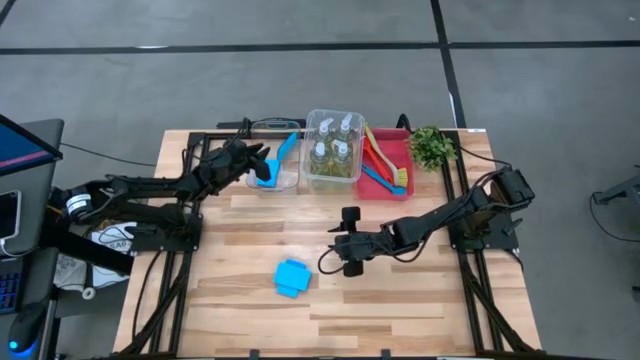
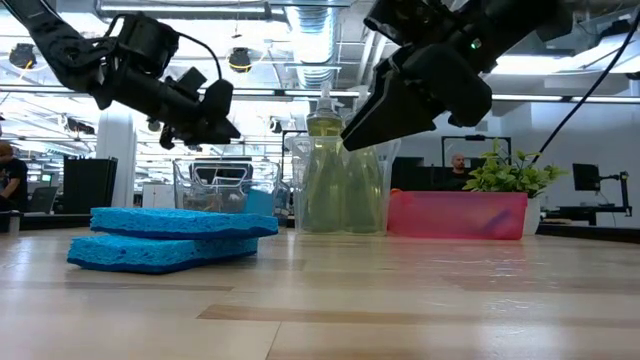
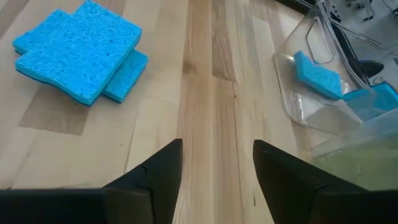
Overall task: Pick & Place Kitchen Sink Supplies
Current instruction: Put the blue sponge into the transparent bin
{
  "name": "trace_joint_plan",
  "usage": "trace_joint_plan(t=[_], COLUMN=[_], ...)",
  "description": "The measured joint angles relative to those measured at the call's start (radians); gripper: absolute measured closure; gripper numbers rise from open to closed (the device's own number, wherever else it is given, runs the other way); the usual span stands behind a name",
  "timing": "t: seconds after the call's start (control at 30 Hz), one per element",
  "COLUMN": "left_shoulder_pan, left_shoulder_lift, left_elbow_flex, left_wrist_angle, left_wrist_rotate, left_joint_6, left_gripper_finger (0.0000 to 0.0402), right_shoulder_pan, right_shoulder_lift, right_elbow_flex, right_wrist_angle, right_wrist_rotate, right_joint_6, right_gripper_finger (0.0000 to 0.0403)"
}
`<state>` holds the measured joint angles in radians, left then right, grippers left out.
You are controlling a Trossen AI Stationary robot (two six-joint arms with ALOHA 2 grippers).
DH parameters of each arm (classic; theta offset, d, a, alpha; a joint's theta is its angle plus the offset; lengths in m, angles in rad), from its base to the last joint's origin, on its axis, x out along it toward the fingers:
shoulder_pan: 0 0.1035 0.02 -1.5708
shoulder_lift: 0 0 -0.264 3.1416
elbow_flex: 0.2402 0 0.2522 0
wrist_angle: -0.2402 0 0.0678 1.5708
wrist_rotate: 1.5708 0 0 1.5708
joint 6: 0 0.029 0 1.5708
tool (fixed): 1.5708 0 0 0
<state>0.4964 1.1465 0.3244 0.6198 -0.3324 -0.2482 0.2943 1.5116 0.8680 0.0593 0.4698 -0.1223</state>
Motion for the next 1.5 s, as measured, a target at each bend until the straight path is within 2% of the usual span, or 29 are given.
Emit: trace_joint_plan(t=[0.33, 0.5, 0.6, 0.7, 0.87, 1.0, 1.13, 1.27, 1.37, 1.5], left_shoulder_pan=[-0.001, -0.001, -0.001, -0.001, -0.041, -0.137, -0.281, -0.447, -0.568, -0.709], left_shoulder_lift=[0.000, 0.000, 0.000, -0.011, -0.086, -0.158, -0.190, -0.190, -0.188, -0.188], left_elbow_flex=[0.000, 0.000, 0.000, 0.000, 0.000, 0.000, -0.002, -0.029, -0.050, -0.070], left_wrist_angle=[0.007, 0.008, 0.010, 0.017, 0.032, 0.032, 0.032, 0.029, 0.035, 0.046], left_wrist_rotate=[0.080, 0.104, 0.129, 0.187, 0.317, 0.424, 0.512, 0.517, 0.486, 0.307], left_joint_6=[0.005, 0.039, 0.052, 0.053, 0.054, 0.053, 0.053, 0.050, 0.050, 0.042], left_gripper_finger=[0.0259, 0.0261, 0.0261, 0.0261, 0.0261, 0.0261, 0.0261, 0.0261, 0.0261, 0.0261], right_shoulder_pan=[0.000, -0.001, 0.007, 0.008, -0.002, -0.002, 0.002, 0.005, 0.005, 0.012], right_shoulder_lift=[0.022, 0.151, 0.242, 0.292, 0.289, 0.292, 0.293, 0.293, 0.293, 0.293], right_elbow_flex=[-0.001, -0.009, -0.006, 0.018, 0.040, 0.040, 0.040, 0.040, 0.040, 0.040], right_wrist_angle=[0.033, 0.212, 0.288, 0.322, 0.327, 0.324, 0.320, 0.321, 0.325, 0.356], right_wrist_rotate=[-0.024, -0.166, -0.178, -0.186, -0.244, -0.296, -0.356, -0.374, -0.376, -0.376], right_joint_6=[-0.029, -0.172, -0.273, -0.307, -0.330, -0.332, -0.333, -0.367, -0.399, -0.432], right_gripper_finger=[0.0210, 0.0217, 0.0223, 0.0228, 0.0235, 0.0236, 0.0233, 0.0229, 0.0227, 0.0227])
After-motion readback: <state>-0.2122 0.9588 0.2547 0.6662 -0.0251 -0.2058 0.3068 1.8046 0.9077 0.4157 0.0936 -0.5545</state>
